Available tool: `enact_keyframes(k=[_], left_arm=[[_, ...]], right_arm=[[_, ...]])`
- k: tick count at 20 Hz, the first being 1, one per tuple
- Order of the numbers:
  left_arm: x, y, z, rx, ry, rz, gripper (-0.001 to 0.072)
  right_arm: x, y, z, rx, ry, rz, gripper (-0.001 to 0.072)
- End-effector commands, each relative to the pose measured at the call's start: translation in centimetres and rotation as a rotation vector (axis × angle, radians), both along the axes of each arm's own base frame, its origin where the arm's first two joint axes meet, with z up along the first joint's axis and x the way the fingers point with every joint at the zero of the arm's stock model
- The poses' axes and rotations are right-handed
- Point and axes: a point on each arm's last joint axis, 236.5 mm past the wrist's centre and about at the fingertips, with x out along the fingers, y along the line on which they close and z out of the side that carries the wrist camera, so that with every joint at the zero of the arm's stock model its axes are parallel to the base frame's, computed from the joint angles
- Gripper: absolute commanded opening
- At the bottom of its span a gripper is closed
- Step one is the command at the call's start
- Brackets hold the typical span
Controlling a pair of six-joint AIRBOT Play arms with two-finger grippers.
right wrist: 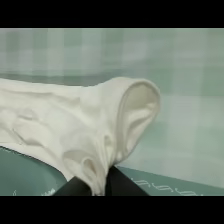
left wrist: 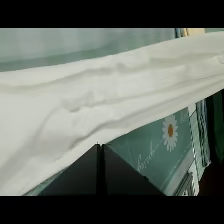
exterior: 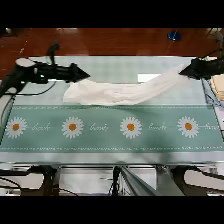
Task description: Fold the shirts.
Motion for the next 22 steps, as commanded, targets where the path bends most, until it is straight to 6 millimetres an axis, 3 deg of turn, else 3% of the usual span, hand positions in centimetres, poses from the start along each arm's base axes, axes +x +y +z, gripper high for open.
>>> enact_keyframes(k=[1,4,7,9,16,20,22], left_arm=[[-1.4,-7.9,-1.7,0.004,0.033,0.002,0.0027],[-3.7,-12.8,-4.2,0.020,0.097,-0.010,0.0027],[-6.7,-17.1,-6.3,-0.001,0.175,-0.049,0.0027],[-7.7,-19.5,-6.8,-0.048,0.227,-0.027,0.0027],[-9.2,-24.5,-7.7,-0.106,0.282,-0.015,0.0026],[-11.8,-29.3,-8.1,-0.152,0.329,-0.070,0.0026],[-13.4,-31.2,-9.5,-0.145,0.378,-0.089,0.0026]], right_arm=[[-3.4,0.9,4.9,-0.038,-0.056,0.016,0.0026],[-6.2,1.6,8.3,-0.075,-0.109,0.023,0.0025],[-7.9,1.7,9.9,-0.113,-0.140,0.028,0.0025],[-8.5,2.0,10.4,-0.120,-0.149,0.033,0.0026],[-9.7,3.2,11.7,-0.090,-0.167,0.055,0.0025],[-9.8,3.3,11.9,-0.086,-0.173,0.053,0.0026],[-9.8,3.3,11.9,-0.083,-0.173,0.054,0.0026]])
